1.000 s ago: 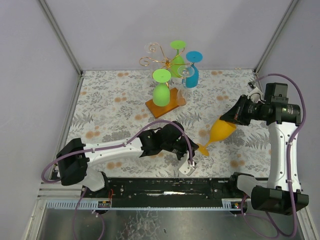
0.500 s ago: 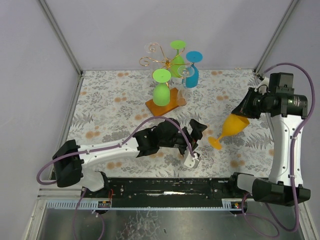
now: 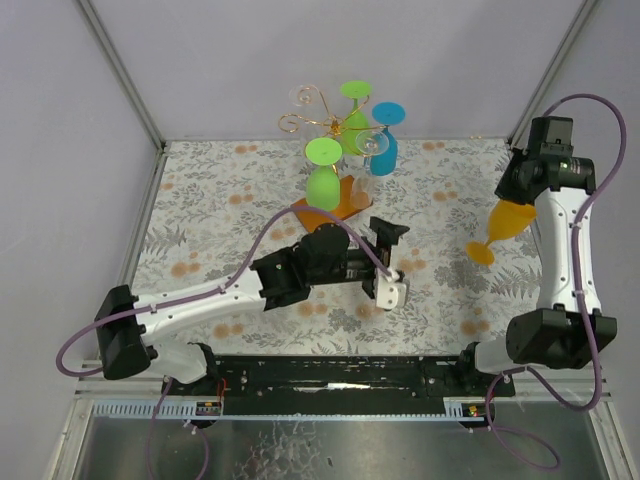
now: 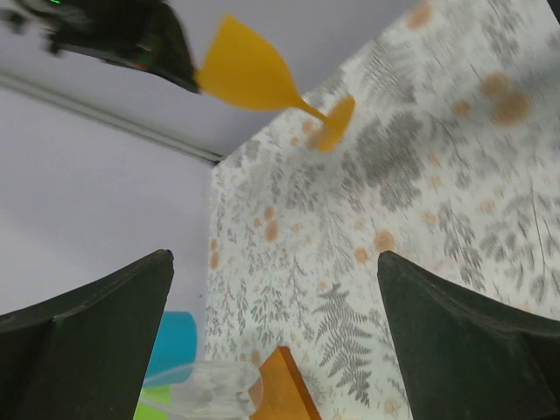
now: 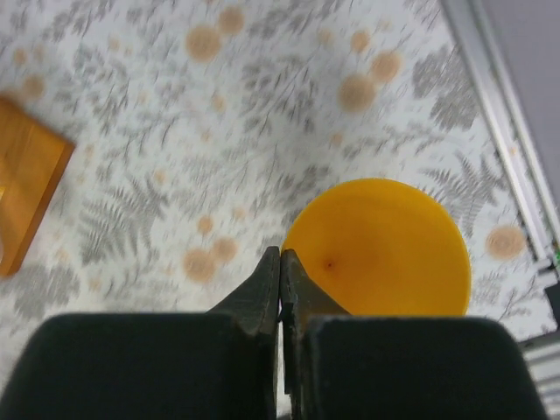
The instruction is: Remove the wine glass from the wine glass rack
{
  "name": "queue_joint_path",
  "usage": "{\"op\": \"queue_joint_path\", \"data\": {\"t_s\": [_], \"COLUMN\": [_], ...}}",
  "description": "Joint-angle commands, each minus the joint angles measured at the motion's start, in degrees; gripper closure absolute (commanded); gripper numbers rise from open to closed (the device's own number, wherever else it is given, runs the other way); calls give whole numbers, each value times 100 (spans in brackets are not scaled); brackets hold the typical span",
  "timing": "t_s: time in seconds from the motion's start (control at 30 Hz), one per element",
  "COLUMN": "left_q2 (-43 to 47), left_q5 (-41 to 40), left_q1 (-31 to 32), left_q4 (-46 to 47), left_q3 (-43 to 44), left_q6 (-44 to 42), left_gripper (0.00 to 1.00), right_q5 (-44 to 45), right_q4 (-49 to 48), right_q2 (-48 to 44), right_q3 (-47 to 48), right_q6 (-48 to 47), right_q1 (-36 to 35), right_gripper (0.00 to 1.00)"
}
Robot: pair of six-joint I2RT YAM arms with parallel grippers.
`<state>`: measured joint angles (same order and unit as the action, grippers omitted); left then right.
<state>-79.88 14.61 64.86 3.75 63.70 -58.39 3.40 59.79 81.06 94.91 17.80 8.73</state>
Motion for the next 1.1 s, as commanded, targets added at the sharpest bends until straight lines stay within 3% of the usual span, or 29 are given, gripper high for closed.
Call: {"op": "queue_joint_path", "data": {"t_s": [0.0,0.27,0.4,0.67,0.97,1.07], "left_q2": [-5,22,27,216,158,140], "left_q5": [-489,-477,-265,-226,-196,-195], "left_q1": [-124,-966,-1568,-1948,-2128,-2158], "left_q4": [33,-787,-1132,-1395,-1416,-1407], "left_q3": [1053,2042,2348,2414,2501,2524], "left_q6": [1877,4002,4720,5067,5339,5410], "left_gripper": [0,0,0,0,0,0], "right_q5": [959,1442,1472,1498,1444,1423], "right_q4": [-1812,-4922,-5796,-6599,-6400,-6297], "right_q2": [221,134,191,349,743,848], "right_q3": [-303,-1788,-2304,-2943,-2825,-2757], "right_q6": [-148,-317,-418,-580,-681,-677], "right_q1": [-21,-21,-29,-65,-82,-87], "right_gripper": [100,100,100,100,100,95]}}
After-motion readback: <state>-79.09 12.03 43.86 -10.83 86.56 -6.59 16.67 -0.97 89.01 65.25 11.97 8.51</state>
